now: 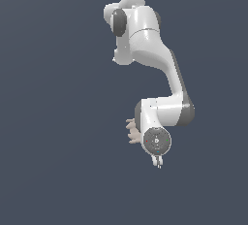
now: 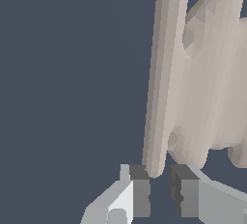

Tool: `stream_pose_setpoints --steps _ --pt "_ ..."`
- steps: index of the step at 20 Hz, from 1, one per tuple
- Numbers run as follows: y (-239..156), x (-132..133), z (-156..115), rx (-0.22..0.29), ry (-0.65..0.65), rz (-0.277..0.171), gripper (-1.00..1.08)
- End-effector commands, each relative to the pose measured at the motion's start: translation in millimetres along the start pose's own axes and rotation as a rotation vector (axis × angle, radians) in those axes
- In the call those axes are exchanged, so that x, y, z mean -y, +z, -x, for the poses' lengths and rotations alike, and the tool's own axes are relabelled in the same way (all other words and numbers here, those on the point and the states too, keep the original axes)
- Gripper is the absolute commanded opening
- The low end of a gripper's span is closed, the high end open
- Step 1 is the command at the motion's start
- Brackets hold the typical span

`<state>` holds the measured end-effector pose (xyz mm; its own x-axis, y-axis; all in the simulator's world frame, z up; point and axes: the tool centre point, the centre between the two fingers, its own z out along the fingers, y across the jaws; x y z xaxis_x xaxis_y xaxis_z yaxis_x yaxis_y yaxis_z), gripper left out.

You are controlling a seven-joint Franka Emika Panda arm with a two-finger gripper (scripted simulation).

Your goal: Pick up the object and move it to a goal position.

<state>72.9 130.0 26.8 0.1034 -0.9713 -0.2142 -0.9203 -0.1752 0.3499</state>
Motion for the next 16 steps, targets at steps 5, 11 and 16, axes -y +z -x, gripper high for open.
stream_pose_setpoints --steps 5,11,16 --pt "-0.8 -1.3 -3.8 0.0 0.0 0.0 -1.0" --pt "-7.3 -9.5 -26.5 0.001 0.0 0.0 -1.0" --pt "-18.5 -23.7 -67.2 0.002 0.0 0.001 -1.0"
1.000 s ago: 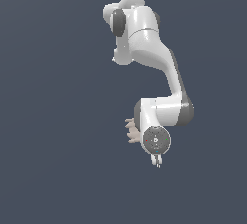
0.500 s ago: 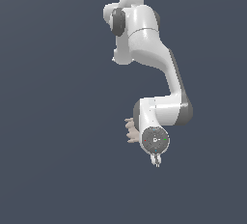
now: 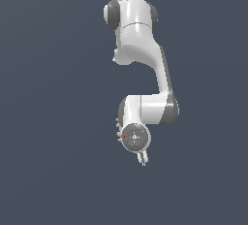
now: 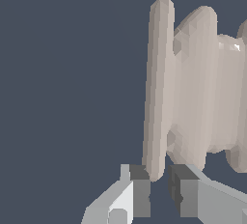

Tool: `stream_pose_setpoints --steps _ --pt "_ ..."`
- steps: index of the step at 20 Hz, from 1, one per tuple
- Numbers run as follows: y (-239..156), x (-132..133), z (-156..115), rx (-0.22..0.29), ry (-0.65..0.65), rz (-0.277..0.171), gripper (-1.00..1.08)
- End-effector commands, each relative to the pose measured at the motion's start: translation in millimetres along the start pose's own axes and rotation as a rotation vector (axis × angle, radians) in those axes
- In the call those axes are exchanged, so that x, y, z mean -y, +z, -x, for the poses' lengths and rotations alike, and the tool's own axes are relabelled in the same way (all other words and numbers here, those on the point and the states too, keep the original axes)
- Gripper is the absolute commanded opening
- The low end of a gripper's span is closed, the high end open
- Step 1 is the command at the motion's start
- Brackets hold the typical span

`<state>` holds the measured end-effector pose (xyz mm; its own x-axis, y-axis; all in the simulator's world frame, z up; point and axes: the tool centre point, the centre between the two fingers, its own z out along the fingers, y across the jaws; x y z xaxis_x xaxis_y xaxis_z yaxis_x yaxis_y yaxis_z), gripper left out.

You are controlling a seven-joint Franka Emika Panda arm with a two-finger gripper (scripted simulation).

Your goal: Pick up the object and move it to a goal position.

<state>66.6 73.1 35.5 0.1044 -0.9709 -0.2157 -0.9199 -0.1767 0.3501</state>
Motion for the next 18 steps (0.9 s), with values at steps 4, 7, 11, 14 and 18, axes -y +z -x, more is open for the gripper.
stream_pose_setpoints --steps 4,7,11,14,18 --pt "-14.1 -17.8 -51.6 0.001 0.002 0.0 -1.0" --pt "-21.7 -27.0 -77.9 0.001 0.002 0.0 -1.0" --pt "-30.7 -37.4 -110.6 0.001 0.002 0.001 -1.0" --pt "-38.0 -44.8 -135.3 0.001 0.002 0.001 -1.0" --pt "-45.2 -51.5 -159.7 0.0 0.002 0.001 -1.0"
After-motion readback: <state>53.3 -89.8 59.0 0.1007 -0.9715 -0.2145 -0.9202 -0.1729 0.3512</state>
